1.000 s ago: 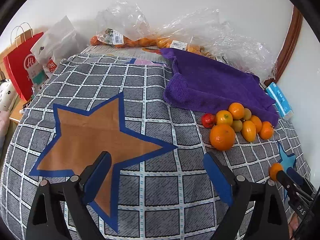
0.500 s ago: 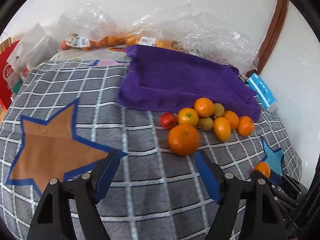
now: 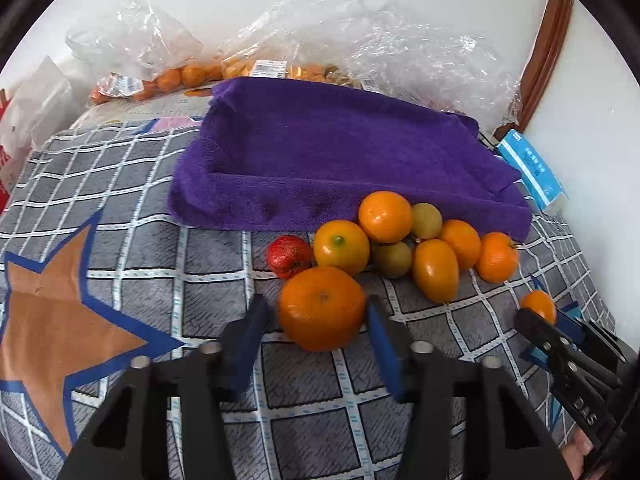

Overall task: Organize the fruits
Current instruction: 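Grasp the loose orange with the right gripper while the left gripper grasps a large orange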

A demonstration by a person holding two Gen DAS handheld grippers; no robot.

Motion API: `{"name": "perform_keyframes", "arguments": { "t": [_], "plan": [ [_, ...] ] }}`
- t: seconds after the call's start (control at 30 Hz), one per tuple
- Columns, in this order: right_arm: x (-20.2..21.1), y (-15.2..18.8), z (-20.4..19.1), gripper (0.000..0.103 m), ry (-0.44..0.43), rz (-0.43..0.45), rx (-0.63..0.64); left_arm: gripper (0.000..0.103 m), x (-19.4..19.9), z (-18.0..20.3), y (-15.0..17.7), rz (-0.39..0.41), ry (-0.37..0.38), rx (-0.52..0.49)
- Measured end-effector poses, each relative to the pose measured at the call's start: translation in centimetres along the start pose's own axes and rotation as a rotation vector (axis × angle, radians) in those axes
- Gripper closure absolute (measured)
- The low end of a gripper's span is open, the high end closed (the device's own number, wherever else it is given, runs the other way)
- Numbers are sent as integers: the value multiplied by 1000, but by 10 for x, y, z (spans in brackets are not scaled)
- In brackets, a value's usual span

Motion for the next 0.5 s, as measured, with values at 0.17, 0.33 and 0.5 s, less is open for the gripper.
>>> {"name": "perform_keyframes", "arguments": {
  "t": [0.17,0.33,0.5],
  "plan": [
    [-21,-1,3,71,-20,-46,-25,63,16,-8,-1,8,-10,-10],
    [-25,-2,0,71,-11,-37,-21,63,18,-35,1,15,-97,-11],
    [-27,-3,-5,69,27,-30,23,62,16,-40,1,45,-92,-13]
  ]
}}
Point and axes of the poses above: each gripper's, at about its wrist camera, not at the fingertips, and x roughly against the way its jaws point, z to its right, y to its underside, the point moved 7 cm from there along -x, roughly the way its jaws point, and after that the axes turned 8 degrees about y, right-handed, at the moved point
